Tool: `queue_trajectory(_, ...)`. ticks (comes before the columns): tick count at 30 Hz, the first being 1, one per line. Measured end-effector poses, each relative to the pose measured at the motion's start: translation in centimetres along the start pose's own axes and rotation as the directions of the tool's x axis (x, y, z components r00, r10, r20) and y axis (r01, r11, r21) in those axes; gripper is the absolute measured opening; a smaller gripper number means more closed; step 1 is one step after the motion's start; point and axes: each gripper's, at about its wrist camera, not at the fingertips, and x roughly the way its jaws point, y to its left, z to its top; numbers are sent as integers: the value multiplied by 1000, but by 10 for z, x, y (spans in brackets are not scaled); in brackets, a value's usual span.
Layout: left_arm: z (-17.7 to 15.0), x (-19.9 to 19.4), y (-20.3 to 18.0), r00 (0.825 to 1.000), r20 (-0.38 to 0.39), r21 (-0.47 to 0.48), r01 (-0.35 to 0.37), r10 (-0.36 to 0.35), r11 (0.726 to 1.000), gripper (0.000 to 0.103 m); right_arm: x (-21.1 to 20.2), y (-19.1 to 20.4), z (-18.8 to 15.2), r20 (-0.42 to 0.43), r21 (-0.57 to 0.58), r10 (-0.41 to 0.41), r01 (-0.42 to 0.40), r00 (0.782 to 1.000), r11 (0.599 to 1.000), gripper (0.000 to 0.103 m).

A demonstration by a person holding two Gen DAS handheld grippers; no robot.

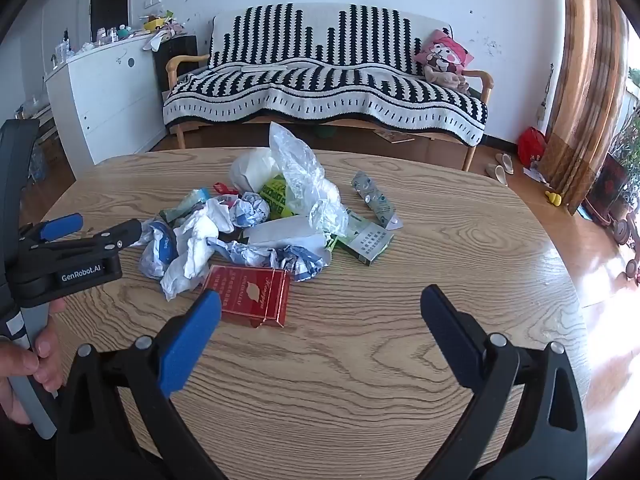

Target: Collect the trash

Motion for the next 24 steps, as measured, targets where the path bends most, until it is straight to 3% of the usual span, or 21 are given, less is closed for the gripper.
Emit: queue_trajectory(24, 0, 0, 0, 1000, -5, -1, 1, -1, 1000, 97, 0, -1, 0, -1, 5, 9, -9, 1000, 1000, 97)
